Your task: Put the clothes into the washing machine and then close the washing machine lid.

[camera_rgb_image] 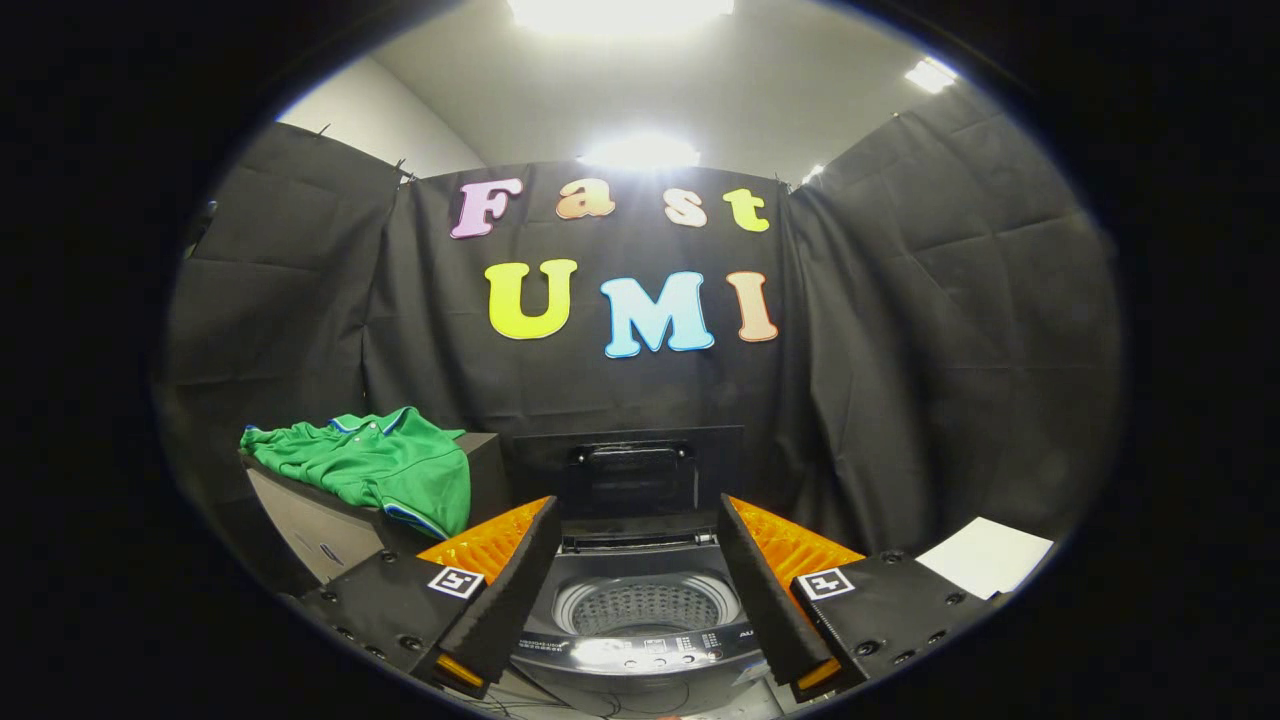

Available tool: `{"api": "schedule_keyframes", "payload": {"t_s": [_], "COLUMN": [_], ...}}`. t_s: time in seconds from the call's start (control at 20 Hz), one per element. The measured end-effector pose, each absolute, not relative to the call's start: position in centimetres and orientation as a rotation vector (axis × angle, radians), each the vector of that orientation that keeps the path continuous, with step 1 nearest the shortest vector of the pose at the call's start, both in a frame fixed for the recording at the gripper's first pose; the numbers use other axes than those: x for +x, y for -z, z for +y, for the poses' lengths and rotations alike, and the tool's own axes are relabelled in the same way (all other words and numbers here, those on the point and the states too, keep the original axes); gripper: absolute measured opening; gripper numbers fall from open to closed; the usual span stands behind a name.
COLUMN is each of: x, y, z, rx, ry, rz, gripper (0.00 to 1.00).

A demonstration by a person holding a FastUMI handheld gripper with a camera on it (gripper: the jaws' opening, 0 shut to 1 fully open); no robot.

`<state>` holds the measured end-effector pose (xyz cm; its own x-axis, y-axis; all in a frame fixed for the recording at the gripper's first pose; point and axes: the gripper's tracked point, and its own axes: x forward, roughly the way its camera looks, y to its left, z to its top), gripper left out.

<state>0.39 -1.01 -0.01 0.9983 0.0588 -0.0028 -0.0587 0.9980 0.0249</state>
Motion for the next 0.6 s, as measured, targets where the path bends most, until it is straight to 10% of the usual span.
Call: {"api": "schedule_keyframes", "payload": {"t_s": [0.6], "x": [2.6], "y": [-1.5], "z": [1.0], "rx": [0.035], "ry": [-0.186], "rz": [0.002], "gripper": [0.98]}}
